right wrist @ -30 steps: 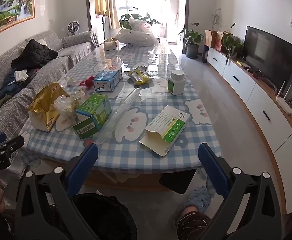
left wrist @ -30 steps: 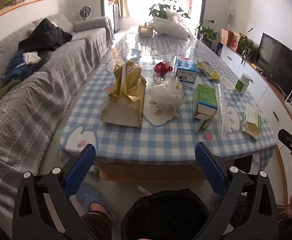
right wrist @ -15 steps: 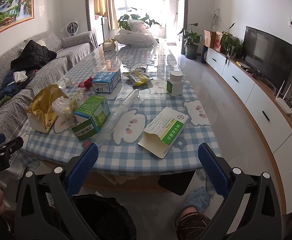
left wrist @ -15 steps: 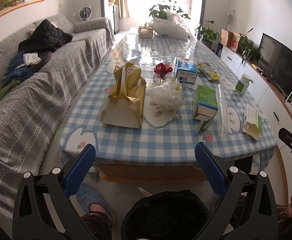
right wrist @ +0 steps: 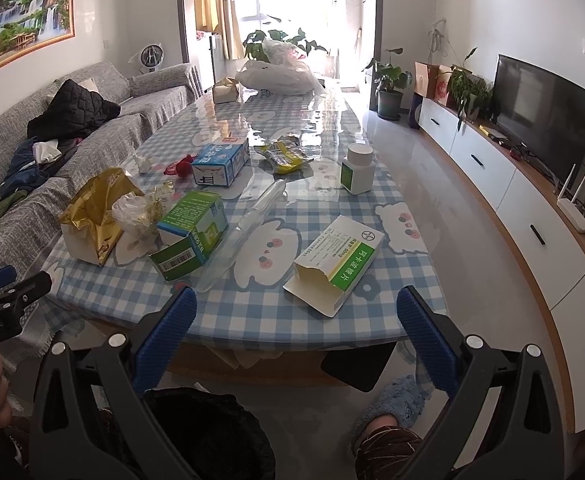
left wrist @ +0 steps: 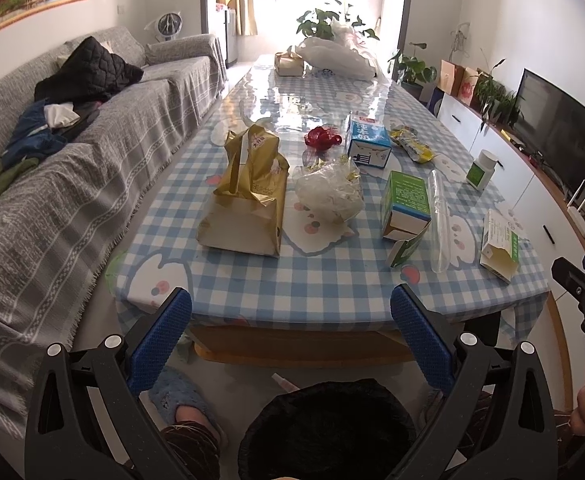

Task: Collect trash

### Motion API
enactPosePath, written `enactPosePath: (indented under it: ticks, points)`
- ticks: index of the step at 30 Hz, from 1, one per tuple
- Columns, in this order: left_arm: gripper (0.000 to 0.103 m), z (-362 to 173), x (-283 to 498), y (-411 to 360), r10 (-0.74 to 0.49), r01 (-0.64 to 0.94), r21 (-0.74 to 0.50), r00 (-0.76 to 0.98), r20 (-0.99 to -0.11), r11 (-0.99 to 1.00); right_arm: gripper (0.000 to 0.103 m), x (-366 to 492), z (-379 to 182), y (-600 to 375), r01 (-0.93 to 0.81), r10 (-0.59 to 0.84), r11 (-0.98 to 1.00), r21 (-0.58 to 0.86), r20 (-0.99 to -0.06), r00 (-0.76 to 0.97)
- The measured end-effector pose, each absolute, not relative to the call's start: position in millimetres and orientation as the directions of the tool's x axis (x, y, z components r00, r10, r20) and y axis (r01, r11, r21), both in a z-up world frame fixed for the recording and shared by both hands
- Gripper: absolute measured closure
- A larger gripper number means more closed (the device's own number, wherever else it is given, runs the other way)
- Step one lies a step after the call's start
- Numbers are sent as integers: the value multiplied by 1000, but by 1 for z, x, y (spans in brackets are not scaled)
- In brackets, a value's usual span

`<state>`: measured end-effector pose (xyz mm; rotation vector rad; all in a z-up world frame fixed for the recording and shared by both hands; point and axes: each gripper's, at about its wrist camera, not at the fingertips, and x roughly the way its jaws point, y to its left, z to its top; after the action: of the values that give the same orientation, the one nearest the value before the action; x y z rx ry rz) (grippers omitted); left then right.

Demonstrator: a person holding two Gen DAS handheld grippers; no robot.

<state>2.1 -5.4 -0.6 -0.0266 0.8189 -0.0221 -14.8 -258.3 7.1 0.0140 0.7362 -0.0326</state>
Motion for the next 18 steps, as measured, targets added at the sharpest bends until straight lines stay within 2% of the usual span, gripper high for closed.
enactPosePath:
  ticks: [18]
  points:
    - [6, 3, 0, -3, -18, -6, -31, 682, -731, 1000, 7, -15, 7, -258, 36, -26, 999, 1, -672, 740]
